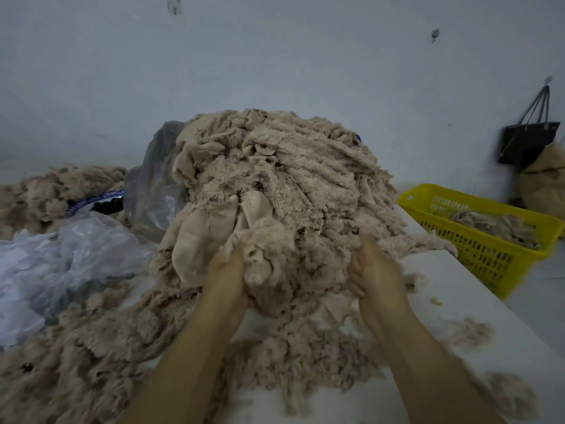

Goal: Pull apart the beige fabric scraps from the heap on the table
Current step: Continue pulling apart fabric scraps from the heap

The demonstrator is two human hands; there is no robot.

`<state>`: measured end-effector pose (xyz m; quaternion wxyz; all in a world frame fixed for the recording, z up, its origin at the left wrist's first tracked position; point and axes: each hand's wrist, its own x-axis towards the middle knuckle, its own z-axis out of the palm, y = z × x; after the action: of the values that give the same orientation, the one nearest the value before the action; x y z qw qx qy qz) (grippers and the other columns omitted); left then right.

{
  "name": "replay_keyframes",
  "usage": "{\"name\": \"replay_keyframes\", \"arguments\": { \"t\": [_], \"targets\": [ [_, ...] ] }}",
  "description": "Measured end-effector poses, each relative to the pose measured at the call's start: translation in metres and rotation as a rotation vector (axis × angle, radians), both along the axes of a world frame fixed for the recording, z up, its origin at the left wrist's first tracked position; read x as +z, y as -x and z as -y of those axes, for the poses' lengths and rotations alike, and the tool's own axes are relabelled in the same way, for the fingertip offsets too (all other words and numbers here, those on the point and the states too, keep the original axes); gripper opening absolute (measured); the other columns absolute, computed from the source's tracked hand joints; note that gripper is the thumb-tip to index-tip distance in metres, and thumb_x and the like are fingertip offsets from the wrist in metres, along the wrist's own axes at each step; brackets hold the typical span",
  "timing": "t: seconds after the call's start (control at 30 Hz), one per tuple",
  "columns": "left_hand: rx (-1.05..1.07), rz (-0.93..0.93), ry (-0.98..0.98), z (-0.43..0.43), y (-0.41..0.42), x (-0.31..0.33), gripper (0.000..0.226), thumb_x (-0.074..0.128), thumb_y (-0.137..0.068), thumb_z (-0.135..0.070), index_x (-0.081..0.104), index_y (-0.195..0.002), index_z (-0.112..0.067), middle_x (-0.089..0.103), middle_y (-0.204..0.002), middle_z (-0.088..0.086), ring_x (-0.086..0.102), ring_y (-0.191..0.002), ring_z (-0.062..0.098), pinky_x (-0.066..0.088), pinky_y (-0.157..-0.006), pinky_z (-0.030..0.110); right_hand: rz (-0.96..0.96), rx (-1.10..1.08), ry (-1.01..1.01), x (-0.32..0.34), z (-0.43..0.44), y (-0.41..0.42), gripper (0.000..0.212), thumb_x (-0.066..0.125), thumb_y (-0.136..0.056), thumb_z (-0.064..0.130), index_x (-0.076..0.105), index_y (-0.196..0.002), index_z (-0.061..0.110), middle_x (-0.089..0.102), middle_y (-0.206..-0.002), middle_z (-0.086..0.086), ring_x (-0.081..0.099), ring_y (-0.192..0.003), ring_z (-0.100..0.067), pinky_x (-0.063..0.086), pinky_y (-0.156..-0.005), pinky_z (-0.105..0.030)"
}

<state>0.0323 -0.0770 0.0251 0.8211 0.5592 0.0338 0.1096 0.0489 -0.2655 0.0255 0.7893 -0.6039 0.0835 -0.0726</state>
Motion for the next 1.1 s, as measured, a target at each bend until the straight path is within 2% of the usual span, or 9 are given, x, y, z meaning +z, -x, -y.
{"name": "replay_keyframes", "arguments": {
  "t": [0.27,0.3,0.33,0.4,0.73,0.83,0.9,1.0,1.1],
  "targets": [
    [-0.095,0.015,-0.411,0.025,0.012,-0.007,0.028,0.044,-0.093,-0.062,0.072,-0.094,-0.054,0.074,-0.093,-0.023,0.065,-0.082,-0.015,0.053,-0.074,0.008,0.217,0.43,0.522,-0.014,-0.03,0.013,0.012,0.068,-0.09,0.045,0.074,-0.098,0.038,0.075,-0.087,0.017,0.07,-0.084,0.0,0.055,-0.071,-0.018],
    [-0.084,-0.016,-0.389,0.025,0.012,-0.007,0.034,0.04,-0.087,-0.071,0.069,-0.097,-0.056,0.072,-0.095,-0.023,0.062,-0.086,-0.015,0.027,-0.038,0.01,0.175,0.376,0.592,-0.012,-0.027,0.011,0.013,0.065,-0.095,0.036,0.074,-0.09,0.026,0.073,-0.08,0.01,0.069,-0.079,-0.01,0.056,-0.07,-0.026],
    [-0.073,-0.056,-0.33,0.023,0.011,-0.008,0.042,0.037,-0.083,-0.074,0.071,-0.096,-0.053,0.071,-0.096,-0.015,0.061,-0.09,-0.007,0.02,-0.096,0.056,0.125,0.343,0.62,-0.011,-0.023,0.009,0.021,0.059,-0.098,0.024,0.07,-0.081,0.018,0.069,-0.07,0.004,0.065,-0.07,-0.015,0.051,-0.062,-0.029],
    [-0.055,-0.086,-0.244,0.018,0.006,-0.012,0.056,0.038,-0.079,-0.074,0.075,-0.101,-0.038,0.076,-0.084,-0.002,0.072,-0.082,0.008,0.059,-0.069,0.036,0.057,0.321,0.481,-0.009,-0.019,0.007,0.03,0.05,-0.099,0.009,0.062,-0.072,0.011,0.059,-0.055,0.003,0.056,-0.052,-0.01,0.043,-0.049,-0.024],
    [0.241,0.016,-0.32,-0.004,-0.003,-0.013,0.061,0.039,-0.103,-0.053,0.056,-0.051,-0.023,0.031,-0.044,-0.004,0.026,-0.038,0.01,0.022,-0.045,0.023,0.16,0.181,-0.228,-0.003,0.006,-0.008,0.041,0.049,-0.103,0.013,0.064,-0.065,0.018,0.045,-0.058,-0.002,0.035,-0.047,-0.011,0.03,-0.039,-0.021],
    [0.391,0.034,-0.375,-0.007,-0.004,-0.013,0.05,0.044,-0.104,-0.044,0.061,-0.06,-0.027,0.044,-0.048,-0.006,0.039,-0.039,0.009,0.035,-0.039,0.024,0.366,0.005,-0.73,0.008,0.036,-0.014,0.03,0.052,-0.1,0.042,0.068,-0.105,0.017,0.064,-0.098,-0.001,0.069,-0.077,-0.013,0.053,-0.06,-0.024],
    [0.502,0.072,-0.568,-0.012,-0.01,-0.016,0.034,0.047,-0.102,-0.041,0.06,-0.072,-0.032,0.063,-0.073,-0.009,0.057,-0.061,0.005,0.046,-0.055,0.027,0.238,-0.045,-0.879,0.004,0.043,-0.017,0.078,0.057,-0.087,0.062,0.042,-0.143,0.009,0.052,-0.135,-0.009,0.069,-0.106,-0.023,0.058,-0.081,-0.031],
    [0.487,-0.007,-0.906,-0.019,-0.018,-0.026,0.021,0.057,-0.097,-0.034,0.06,-0.112,-0.02,0.058,-0.117,0.003,0.055,-0.108,0.021,0.047,-0.088,0.04,0.031,0.01,-0.463,-0.012,0.022,-0.019,0.06,0.051,-0.097,0.05,0.049,-0.136,0.005,0.061,-0.126,-0.008,0.069,-0.101,-0.02,0.058,-0.075,-0.028],
    [0.393,-0.054,-1.106,-0.019,-0.021,-0.034,0.017,0.06,-0.095,-0.027,0.062,-0.089,-0.011,0.061,-0.096,0.009,0.057,-0.1,0.029,0.043,-0.077,0.036,0.02,0.152,-0.092,-0.018,-0.003,-0.014,0.026,0.057,-0.1,0.032,0.069,-0.105,0.01,0.074,-0.099,-0.006,0.073,-0.078,-0.014,0.056,-0.065,-0.025]
  ]
}}
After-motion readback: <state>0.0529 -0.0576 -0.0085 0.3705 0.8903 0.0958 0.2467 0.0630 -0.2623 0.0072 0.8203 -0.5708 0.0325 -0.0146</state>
